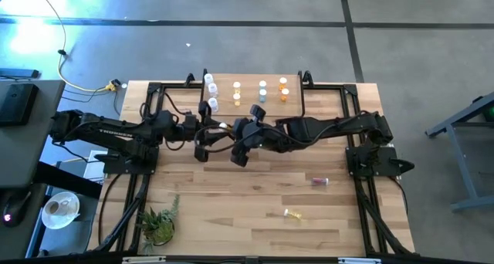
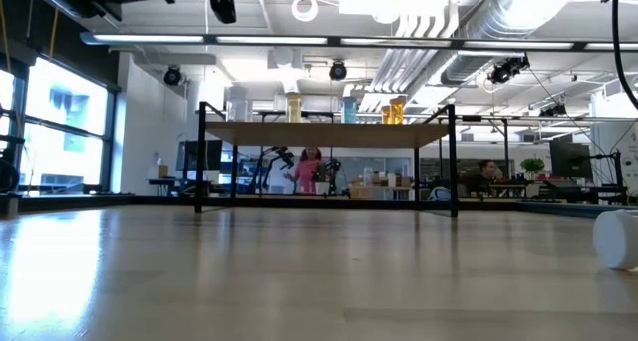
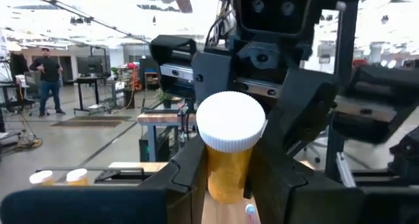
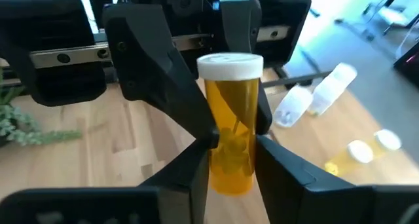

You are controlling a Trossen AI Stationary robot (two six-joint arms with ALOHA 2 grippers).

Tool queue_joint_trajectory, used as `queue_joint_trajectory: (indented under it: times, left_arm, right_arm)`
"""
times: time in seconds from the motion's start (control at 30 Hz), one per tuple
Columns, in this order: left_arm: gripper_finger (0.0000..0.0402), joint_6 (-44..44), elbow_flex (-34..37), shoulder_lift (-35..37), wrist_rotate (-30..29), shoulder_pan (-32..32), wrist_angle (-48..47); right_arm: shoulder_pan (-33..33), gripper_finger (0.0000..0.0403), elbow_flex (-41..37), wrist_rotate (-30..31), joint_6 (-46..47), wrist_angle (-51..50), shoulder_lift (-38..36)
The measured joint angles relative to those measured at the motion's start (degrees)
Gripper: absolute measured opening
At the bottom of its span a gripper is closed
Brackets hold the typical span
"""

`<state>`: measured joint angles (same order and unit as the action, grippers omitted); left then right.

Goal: Pick and place medicine bottles onto shelf by color
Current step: Put the orange pill bottle on the shelf aligned with the other orange pill bottles

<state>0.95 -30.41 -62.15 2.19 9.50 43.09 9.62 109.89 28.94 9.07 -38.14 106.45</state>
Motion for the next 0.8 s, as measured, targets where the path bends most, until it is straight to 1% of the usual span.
queue_joint_trajectory:
  times: [0.1,0.2,0.33,0.4,0.53,0.6,0.7,0.8]
  left_arm:
    - [0.0086,1.7,0.0,0.0,-1.0,0.0,-1.2]
    - [0.0086,3.2,0.0,0.0,-3.5,0.0,-4.2]
    - [0.0086,5.3,0.0,0.0,-8.4,0.0,-9.2]
    - [0.0086,5.3,0.0,0.0,-10.6,0.0,-12.8]
    - [0.0086,3.8,0.0,0.0,-11.9,0.0,-20.8]
    - [0.0086,2.0,0.0,0.0,-11.9,-0.1,-24.7]
    - [0.0086,-0.2,0.0,0.0,-11.9,-0.6,-29.6]
    - [0.0086,-1.3,0.0,0.0,-11.9,-1.5,-31.9]
  right_arm:
    - [-0.7,0.0134,0.0,-1.7,1.5,-0.7,0.0]
    - [-1.2,0.0164,0.0,-2.7,2.7,-2.9,0.0]
    - [-2.0,0.0188,0.0,-3.1,6.2,-10.9,0.0]
    - [-2.4,0.0193,0.0,-3.3,8.0,-16.0,0.0]
    - [-3.3,0.0194,0.0,-3.4,10.2,-22.7,0.0]
    - [-3.7,0.0194,0.0,-3.4,9.9,-23.4,0.0]
    - [-4.3,0.0194,0.0,-3.9,6.9,-22.4,0.0]
    - [-4.8,0.0194,0.0,-7.6,2.5,-19.0,0.0]
